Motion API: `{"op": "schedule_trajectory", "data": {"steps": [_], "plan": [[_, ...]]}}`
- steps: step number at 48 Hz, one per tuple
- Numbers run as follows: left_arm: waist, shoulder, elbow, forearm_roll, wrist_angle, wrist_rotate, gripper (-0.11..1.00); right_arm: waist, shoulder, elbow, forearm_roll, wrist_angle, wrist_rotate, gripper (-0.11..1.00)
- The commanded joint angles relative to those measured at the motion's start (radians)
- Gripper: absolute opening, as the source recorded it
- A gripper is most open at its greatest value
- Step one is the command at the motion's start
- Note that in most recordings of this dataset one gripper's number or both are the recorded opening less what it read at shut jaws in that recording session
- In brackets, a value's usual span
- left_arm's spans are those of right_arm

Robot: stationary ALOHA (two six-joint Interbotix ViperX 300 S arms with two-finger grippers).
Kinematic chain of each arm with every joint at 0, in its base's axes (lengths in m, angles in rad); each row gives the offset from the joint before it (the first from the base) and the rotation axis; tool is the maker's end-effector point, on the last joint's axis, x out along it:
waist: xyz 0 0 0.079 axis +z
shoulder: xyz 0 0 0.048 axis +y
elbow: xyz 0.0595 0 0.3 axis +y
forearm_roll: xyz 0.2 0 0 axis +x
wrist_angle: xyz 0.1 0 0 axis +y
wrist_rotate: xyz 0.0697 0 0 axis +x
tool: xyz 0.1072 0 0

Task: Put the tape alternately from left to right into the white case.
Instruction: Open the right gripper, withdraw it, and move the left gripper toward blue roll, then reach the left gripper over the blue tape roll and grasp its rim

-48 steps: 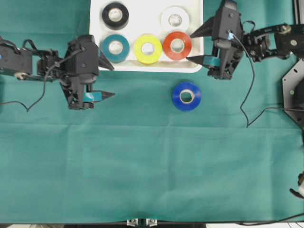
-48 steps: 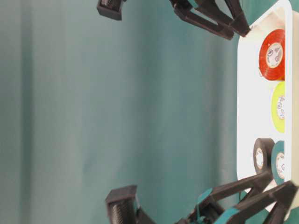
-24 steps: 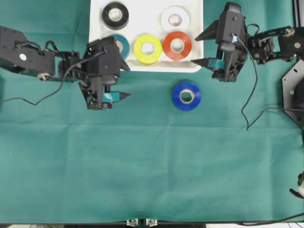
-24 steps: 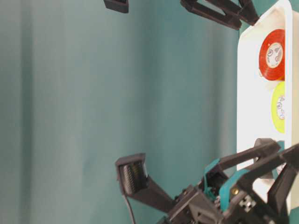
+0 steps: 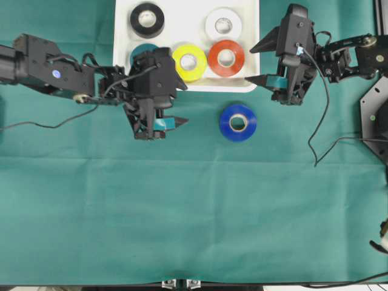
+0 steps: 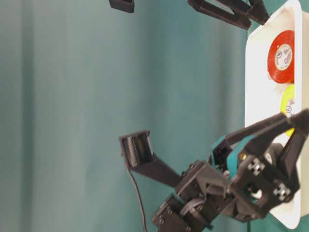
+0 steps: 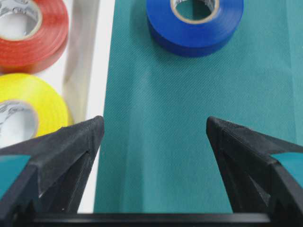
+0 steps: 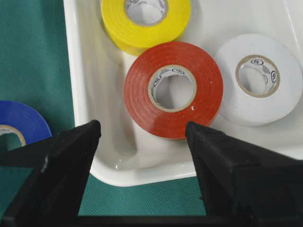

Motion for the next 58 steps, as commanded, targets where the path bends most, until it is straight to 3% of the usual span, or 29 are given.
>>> {"op": "schedule_trajectory", "data": {"steps": [1, 10, 30, 36, 45, 58], "plan": [[-0.006, 0.009, -0.041, 0.003, -0.008, 0.002, 0.65, 0.000, -0.014, -0.008, 0.000, -0.003, 0.002, 0.78], [-0.009, 0.066, -0.103, 0.005, -0.008, 0.057, 0.65, 0.000, -0.014, -0.008, 0.000, -0.003, 0.002, 0.78], [-0.046, 0.130, -0.195, 0.005, 0.087, 0.474, 0.65, 0.002, -0.014, 0.000, 0.000, -0.006, 0.002, 0.78], [-0.058, 0.133, -0.209, 0.005, 0.127, 0.565, 0.64, 0.000, -0.014, 0.002, 0.000, -0.006, 0.002, 0.78], [-0.071, 0.156, -0.241, 0.005, 0.169, 0.640, 0.65, 0.002, -0.014, 0.000, 0.000, -0.006, 0.002, 0.78], [-0.077, 0.169, -0.302, 0.005, 0.199, 0.652, 0.65, 0.000, -0.014, 0.003, 0.000, -0.008, 0.002, 0.78]]}}
